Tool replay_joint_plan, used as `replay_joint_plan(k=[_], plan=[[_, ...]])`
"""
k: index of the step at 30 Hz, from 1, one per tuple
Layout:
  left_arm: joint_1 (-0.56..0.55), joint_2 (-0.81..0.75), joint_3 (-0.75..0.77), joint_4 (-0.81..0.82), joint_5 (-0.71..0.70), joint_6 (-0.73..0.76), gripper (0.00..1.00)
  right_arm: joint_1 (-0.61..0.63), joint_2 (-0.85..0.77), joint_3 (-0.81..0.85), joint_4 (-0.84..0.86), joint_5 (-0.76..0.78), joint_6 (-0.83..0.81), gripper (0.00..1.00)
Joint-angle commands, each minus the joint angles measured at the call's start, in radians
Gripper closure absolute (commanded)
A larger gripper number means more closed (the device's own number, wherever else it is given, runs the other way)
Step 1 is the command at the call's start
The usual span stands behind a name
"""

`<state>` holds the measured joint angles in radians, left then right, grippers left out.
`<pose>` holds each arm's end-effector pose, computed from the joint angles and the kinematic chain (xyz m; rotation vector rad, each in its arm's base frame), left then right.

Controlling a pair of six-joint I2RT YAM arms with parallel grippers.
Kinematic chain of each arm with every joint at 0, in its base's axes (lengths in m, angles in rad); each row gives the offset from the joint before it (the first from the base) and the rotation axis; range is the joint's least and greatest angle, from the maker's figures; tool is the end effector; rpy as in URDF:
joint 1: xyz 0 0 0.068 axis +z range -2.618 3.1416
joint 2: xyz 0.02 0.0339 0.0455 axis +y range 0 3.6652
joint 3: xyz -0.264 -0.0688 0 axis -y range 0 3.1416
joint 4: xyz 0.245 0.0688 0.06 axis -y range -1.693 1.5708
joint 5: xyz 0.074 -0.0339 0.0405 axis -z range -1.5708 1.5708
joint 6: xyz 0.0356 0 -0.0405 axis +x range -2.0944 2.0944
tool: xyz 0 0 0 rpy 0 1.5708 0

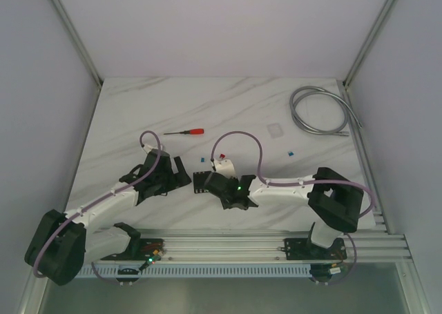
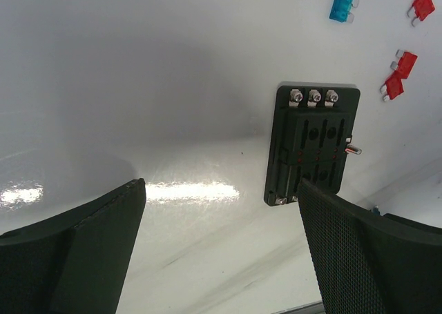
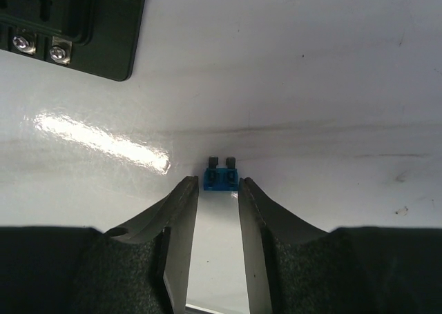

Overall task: Snap on the fuse box
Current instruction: Pick up the fuse from the center of the board.

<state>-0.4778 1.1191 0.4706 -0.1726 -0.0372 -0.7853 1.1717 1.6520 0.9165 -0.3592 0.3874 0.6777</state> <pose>0.1879 -0.0958 0.1707 -0.3950 2.4310 -0.5351 0.1338 0.2826 0.1617 -0.5049 2.4981 0.1926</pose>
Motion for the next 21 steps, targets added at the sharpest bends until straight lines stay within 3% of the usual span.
replay_joint_plan(k=[1, 21], plan=[[0.005, -0.001, -0.013, 0.023, 0.016, -0.011, 0.0, 0.008, 0.05, 0.029, -0.048, 0.018, 0.014, 0.64], [0.003, 0.082, 0.037, 0.094, 0.15, -0.023, 0.03, -0.023, -0.015, -0.013, -0.065, 0.056, 0.017, 0.75]])
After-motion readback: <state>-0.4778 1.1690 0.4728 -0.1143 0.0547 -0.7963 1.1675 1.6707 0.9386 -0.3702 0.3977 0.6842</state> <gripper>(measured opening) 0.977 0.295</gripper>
